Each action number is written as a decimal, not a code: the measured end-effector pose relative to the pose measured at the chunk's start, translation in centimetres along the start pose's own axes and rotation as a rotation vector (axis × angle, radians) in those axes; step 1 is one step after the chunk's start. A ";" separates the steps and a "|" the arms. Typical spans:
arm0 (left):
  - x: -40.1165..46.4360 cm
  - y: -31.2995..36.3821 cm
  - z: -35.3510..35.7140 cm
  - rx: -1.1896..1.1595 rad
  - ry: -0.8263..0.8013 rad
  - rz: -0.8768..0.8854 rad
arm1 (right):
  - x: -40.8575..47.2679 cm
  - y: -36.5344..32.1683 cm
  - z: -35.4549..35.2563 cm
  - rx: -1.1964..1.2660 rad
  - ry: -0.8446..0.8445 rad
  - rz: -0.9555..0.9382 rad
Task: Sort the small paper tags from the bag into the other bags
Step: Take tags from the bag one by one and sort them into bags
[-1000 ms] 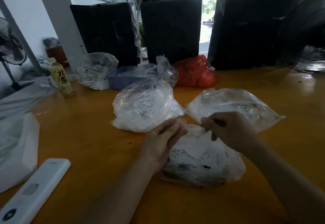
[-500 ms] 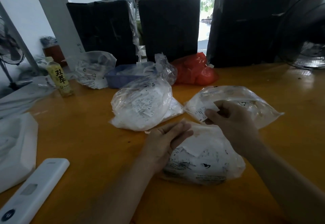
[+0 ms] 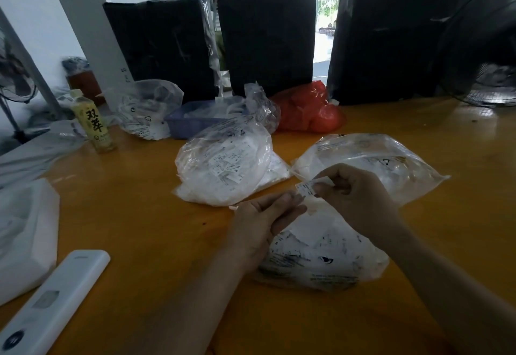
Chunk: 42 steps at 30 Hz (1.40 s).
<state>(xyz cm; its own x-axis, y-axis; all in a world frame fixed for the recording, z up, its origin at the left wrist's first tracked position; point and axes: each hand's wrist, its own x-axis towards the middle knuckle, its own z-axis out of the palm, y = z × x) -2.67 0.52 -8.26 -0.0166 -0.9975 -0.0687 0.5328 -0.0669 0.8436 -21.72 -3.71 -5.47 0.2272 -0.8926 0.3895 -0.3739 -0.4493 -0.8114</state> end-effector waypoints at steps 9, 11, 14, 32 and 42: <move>-0.1 -0.3 0.0 0.149 0.047 0.074 | -0.4 -0.4 0.5 -0.104 -0.034 -0.001; -0.1 -0.3 0.1 0.138 0.062 0.074 | -0.5 -0.5 0.6 -0.093 0.048 -0.005; -0.2 -0.3 0.1 0.129 0.074 0.075 | -0.9 -0.6 1.1 -0.146 0.006 -0.070; 4.8 8.8 -4.1 1.410 0.671 0.740 | 2.8 5.7 -3.9 -0.846 0.012 0.205; 8.1 8.5 -5.6 2.016 0.325 0.151 | 2.8 7.0 -3.7 -0.961 0.088 0.211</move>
<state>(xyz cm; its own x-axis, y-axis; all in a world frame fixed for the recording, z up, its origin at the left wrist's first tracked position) 6.45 -7.99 -4.66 0.1697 -0.9718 0.1635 -0.9823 -0.1535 0.1073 -27.04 -9.51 -8.39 0.0187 -0.9400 0.3405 -0.9791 -0.0862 -0.1842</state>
